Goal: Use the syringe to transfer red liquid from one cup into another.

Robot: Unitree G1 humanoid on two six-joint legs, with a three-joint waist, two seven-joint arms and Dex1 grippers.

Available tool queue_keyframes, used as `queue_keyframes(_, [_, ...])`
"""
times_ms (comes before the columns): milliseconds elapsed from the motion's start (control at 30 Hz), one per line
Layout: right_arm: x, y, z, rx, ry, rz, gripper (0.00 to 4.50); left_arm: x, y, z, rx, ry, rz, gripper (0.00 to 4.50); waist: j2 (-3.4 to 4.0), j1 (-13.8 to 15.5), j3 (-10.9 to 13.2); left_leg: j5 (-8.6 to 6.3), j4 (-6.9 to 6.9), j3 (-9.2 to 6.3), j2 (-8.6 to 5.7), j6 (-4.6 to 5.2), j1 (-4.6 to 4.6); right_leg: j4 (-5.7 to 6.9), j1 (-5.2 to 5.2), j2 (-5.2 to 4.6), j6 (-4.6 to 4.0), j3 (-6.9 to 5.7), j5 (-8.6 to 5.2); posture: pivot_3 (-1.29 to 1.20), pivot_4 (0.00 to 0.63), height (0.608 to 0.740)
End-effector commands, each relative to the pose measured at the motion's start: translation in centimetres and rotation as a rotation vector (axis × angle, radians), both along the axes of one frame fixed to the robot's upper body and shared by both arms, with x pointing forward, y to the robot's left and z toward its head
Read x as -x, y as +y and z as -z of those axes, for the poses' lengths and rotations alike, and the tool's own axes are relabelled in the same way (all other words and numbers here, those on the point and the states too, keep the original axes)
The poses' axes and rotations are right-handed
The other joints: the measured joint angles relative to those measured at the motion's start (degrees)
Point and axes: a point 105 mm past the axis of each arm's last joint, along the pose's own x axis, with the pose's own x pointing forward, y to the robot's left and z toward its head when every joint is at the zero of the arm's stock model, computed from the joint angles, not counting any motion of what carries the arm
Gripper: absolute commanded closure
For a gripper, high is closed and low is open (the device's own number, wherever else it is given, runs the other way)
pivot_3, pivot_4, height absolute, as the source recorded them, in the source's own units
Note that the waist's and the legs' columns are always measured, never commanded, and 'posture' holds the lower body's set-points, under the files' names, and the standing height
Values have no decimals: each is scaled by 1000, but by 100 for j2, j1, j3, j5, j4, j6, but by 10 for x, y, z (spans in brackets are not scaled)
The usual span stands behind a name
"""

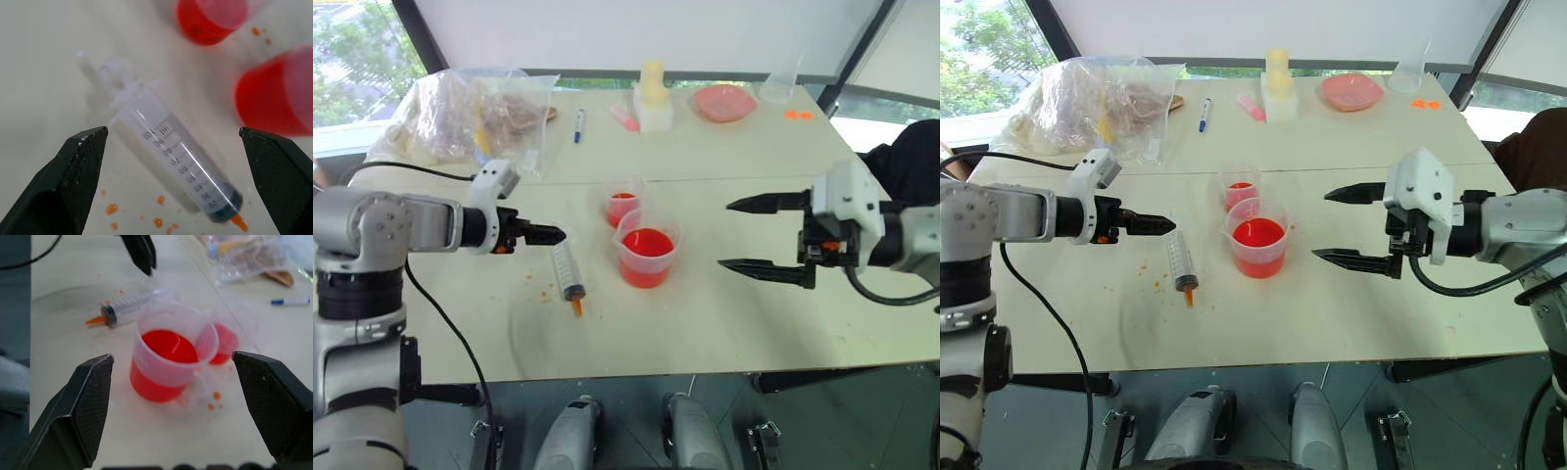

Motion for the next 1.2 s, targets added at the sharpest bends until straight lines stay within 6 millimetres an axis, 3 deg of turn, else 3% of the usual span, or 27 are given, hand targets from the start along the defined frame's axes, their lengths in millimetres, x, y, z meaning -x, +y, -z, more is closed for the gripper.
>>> queue_keyframes(33, [8, 17, -10, 18, -74, -111, 428, -12, -11, 11, -59, 68, -53, 38, 0, 6, 0, 0, 0, 0, -2, -1, -1, -1, -1, -1, 0, 1, 0, 0, 150, 740])
queue_keyframes(200, [3, 24, -9, 18, -88, -148, 428, -17, -30, 44, -94, 200, -86, 38, -2, 11, 0, 1, 0, 0, -7, -2, -4, 0, -3, -6, 1, 1, 1, 0, 150, 740])
queue_keyframes(333, [3, 23, -7, 11, -82, -136, 428, -21, -23, 60, -160, 248, -166, 38, 6, 59, -6, 2, 1, 0, -10, -4, 0, 2, 0, -9, 0, 3, 1, 0, 150, 740])
queue_keyframes(433, [4, 21, -5, 5, -76, -118, 428, -23, -27, 56, -147, 235, -169, 791, 5, 106, -9, 2, 1, 2, -10, -5, 10, 2, 9, -8, 0, 4, 1, 0, 150, 740])
queue_keyframes(633, [4, 17, -4, -6, -66, -92, 428, -26, -35, 47, -126, 216, -159, 2870, 4, 117, -8, 4, 2, 3, -10, -8, 9, 2, 8, -7, 0, 5, 1, 0, 150, 740])
queue_keyframes(733, [3, 15, -1, -11, -55, -76, 428, -28, -43, 37, -92, 182, -139, 3026, 4, 125, -8, 4, 2, 3, -10, -9, 9, 2, 8, -7, 0, 5, 2, 0, 150, 740])
queue_keyframes(800, [0, 11, -2, -24, -55, -51, 428, -32, -49, 17, -35, 121, -120, 3033, 0, 128, -6, 5, 3, 3, -10, -9, 8, 2, 8, -7, 0, 6, 2, 0, 150, 740])
queue_keyframes(933, [-12, -8, -21, -109, -92, 62, 428, -40, -63, -75, 164, -146, -18, 3040, -33, 135, 17, 8, 13, -2, -11, -14, -22, 2, -15, -5, 1, 2, 5, 0, 150, 740])
queue_keyframes(1067, [-26, -32, -53, -216, -213, 198, 428, -30, -73, -183, 358, -620, 117, 3040, -25, 107, 13, 10, 4, 8, -12, -19, -19, -7, -16, -9, 3, 5, 6, 0, 150, 740])
queue_keyframes(1167, [-32, -40, -62, -244, -266, 246, 428, -17, -82, -209, 384, -876, 201, 3040, -10, 112, 4, 21, -15, 25, -9, -40, -7, -15, -15, -13, 3, 14, 5, 0, 150, 740])
queue_keyframes(1200, [-35, -43, -65, -246, -290, 267, 428, -11, -90, -206, 426, -882, 268, 3040, -9, 114, 4, 21, -17, 25, -7, -40, -7, -16, -15, -12, 3, 14, 4, 0, 150, 740])
